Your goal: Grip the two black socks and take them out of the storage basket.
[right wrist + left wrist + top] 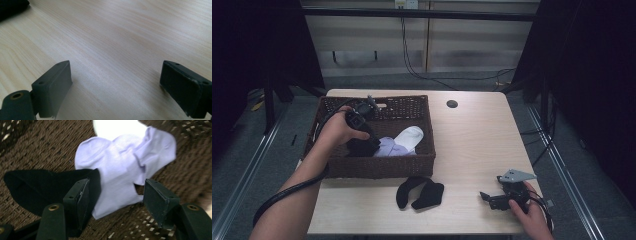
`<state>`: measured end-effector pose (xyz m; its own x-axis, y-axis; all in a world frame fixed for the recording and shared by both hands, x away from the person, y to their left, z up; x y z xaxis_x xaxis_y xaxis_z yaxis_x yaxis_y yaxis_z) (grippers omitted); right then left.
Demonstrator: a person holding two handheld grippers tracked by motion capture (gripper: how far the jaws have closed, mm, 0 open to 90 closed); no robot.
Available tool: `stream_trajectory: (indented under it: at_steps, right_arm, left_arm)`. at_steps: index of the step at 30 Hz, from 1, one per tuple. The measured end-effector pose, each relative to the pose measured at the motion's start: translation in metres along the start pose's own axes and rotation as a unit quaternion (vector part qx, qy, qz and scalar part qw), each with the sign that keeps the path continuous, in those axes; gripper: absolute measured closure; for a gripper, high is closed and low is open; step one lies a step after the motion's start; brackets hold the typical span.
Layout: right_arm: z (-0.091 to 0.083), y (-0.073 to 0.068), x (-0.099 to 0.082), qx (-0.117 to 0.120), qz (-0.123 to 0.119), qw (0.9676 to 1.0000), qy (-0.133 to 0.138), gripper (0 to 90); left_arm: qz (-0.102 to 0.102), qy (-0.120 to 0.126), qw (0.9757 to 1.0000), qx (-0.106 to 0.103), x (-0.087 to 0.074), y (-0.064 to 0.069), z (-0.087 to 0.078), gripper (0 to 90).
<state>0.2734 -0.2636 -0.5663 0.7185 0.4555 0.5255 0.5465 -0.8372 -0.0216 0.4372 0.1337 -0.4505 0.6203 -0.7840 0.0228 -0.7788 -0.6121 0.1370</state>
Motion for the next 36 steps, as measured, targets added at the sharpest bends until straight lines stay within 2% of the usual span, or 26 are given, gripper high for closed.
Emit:
stream_trajectory:
  at_steps: [1, 4, 5, 8, 10, 15, 18, 21, 23, 27, 28, 29, 30, 31, 32, 33, 34, 36]
  right_arm:
    - [0.0, 0.0, 0.0, 0.0, 0.0, 1.0, 0.0, 9.8]
    - [0.0, 0.0, 0.0, 0.0, 0.0, 1.0, 0.0, 9.8]
    - [0.0, 0.0, 0.0, 0.0, 0.0, 1.0, 0.0, 9.8]
    - [0.0, 0.0, 0.0, 0.0, 0.001, 1.0, 0.0, 9.8]
    - [0.0, 0.0, 0.0, 0.0, -0.001, 1.0, 0.0, 9.8]
    - [0.0, 0.0, 0.0, -0.001, -0.001, 1.0, 0.001, 9.8]
    - [0.0, 0.0, 0.0, 0.0, 0.0, 1.0, 0.0, 9.8]
    - [0.0, 0.0, 0.0, 0.0, 0.0, 1.0, -0.001, 9.8]
    - [0.0, 0.0, 0.0, 0.0, 0.001, 1.0, -0.001, 9.8]
    - [0.0, 0.0, 0.0, 0.001, 0.001, 1.0, -0.001, 9.8]
    - [0.0, 0.0, 0.0, 0.0, 0.0, 1.0, -0.001, 9.8]
    - [0.0, 0.0, 0.0, 0.0, 0.0, 1.0, -0.001, 9.8]
    - [0.0, 0.0, 0.0, 0.0, 0.0, 1.0, -0.001, 9.8]
    - [0.0, 0.0, 0.0, 0.0, 0.0, 1.0, 0.0, 9.8]
    - [0.0, 0.0, 0.0, 0.0, 0.001, 1.0, -0.001, 9.8]
    - [0.0, 0.0, 0.0, 0.0, 0.001, 1.0, -0.001, 9.8]
    - [0.0, 0.0, 0.0, 0.001, 0.001, 1.0, -0.001, 9.8]
    - [0.0, 0.0, 0.0, 0.001, 0.002, 1.0, -0.001, 9.8]
  left_arm:
    - [-0.012, -0.003, 0.9999, 0.003, -0.002, -0.005, 0.006, 36.9]
    - [-0.017, -0.01, 0.9997, 0.01, -0.005, -0.012, 0.01, 36.9]
    - [-0.026, -0.009, 0.9995, 0.016, -0.006, -0.018, 0.014, 36.8]
    - [-0.036, -0.009, 0.9992, 0.018, -0.008, -0.024, 0.017, 36.8]
    - [-0.051, -0.01, 0.9985, 0.016, -0.012, -0.033, 0.022, 36.8]
    - [-0.062, -0.016, 0.9976, 0.026, -0.017, -0.043, 0.03, 36.8]
    - [-0.076, -0.021, 0.9962, 0.037, -0.023, -0.055, 0.036, 35.6]
    - [-0.082, -0.023, 0.9958, 0.034, -0.026, -0.057, 0.037, 34.7]
    - [-0.086, -0.016, 0.9954, 0.039, -0.027, -0.062, 0.039, 34.3]
    - [-0.082, -0.012, 0.9957, 0.04, -0.025, -0.065, 0.046, 35.4]
    - [-0.084, -0.007, 0.9961, 0.023, -0.023, -0.064, 0.051, 42.1]
    - [-0.084, -0.007, 0.9961, 0.023, -0.023, -0.064, 0.051, 48.1]
    - [-0.082, -0.007, 0.9964, 0.02, -0.022, -0.063, 0.054, 48.1]
    - [-0.073, -0.02, 0.9971, 0.01, -0.021, -0.06, 0.056, 65.3]
    - [-0.073, -0.02, 0.9971, 0.01, -0.021, -0.06, 0.056, 71.1]
    - [-0.07, -0.03, 0.997, 0.012, -0.021, -0.058, 0.056, 71.1]
    - [-0.067, -0.039, 0.9969, 0.012, -0.021, -0.057, 0.054, 86.7]
    - [-0.069, -0.048, 0.9965, 0.003, -0.02, -0.053, 0.047, 87.5]
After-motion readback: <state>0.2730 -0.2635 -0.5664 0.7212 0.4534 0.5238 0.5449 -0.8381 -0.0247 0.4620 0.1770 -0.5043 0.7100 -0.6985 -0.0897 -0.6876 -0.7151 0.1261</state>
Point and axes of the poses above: each handheld gripper's, and its own axes: z roughly forward along the jaws, x roughly out of its top, y roughly to its right, the point moved 8 cm from there along z, roughly forward along the jaws, and after that the axes turned 14 degrees about -y, right-handed, at the moved point
